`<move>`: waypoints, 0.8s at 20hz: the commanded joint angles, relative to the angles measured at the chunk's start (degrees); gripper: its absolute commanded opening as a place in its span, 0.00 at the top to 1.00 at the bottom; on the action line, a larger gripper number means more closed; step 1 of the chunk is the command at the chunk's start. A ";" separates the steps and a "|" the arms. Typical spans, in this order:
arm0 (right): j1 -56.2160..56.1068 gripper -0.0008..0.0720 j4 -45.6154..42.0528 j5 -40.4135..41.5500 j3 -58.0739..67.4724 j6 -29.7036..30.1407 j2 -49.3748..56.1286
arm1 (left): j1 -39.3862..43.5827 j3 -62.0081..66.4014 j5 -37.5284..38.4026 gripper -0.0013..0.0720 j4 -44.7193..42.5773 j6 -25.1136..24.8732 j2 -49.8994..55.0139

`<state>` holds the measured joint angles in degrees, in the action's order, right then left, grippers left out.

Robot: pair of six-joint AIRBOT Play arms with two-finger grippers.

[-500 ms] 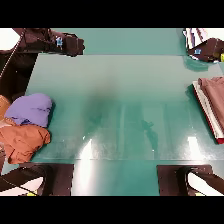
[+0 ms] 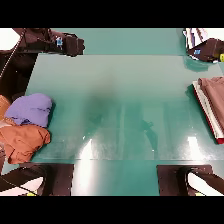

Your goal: Fold the shirts.

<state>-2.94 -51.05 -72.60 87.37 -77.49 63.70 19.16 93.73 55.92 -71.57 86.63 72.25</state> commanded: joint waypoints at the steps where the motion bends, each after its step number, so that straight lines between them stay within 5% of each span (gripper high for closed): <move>1: -0.04 0.96 0.02 -0.09 0.07 0.00 0.02 | 0.02 0.00 -0.07 0.94 0.26 0.02 0.00; 5: -0.04 0.97 0.00 -0.02 0.07 -0.02 0.02 | -0.63 0.04 -3.58 0.94 -2.10 -0.07 -0.39; 12: -0.04 0.97 0.02 -0.85 0.07 -0.02 0.02 | -18.01 -5.73 21.57 0.94 -20.02 0.37 -2.56; 13: -0.04 0.96 0.00 -0.85 0.07 -0.02 0.02 | -20.61 -8.83 22.77 0.84 -20.94 0.33 -2.56; 14: -0.04 0.96 0.00 -0.87 0.07 -0.02 0.02 | -22.88 -12.15 22.69 0.36 -21.16 0.39 -2.54; 15: -0.04 0.97 0.02 -0.87 0.07 -0.02 0.02 | -25.07 -16.09 21.88 0.00 -21.14 0.83 -2.54; 16: -0.04 0.97 0.02 -0.85 0.07 -0.02 0.02 | -26.88 -19.76 20.55 0.01 -21.14 1.55 -2.54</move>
<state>-2.94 -51.05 -73.36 87.37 -77.49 63.70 -1.65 82.08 74.39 -89.60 87.22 69.87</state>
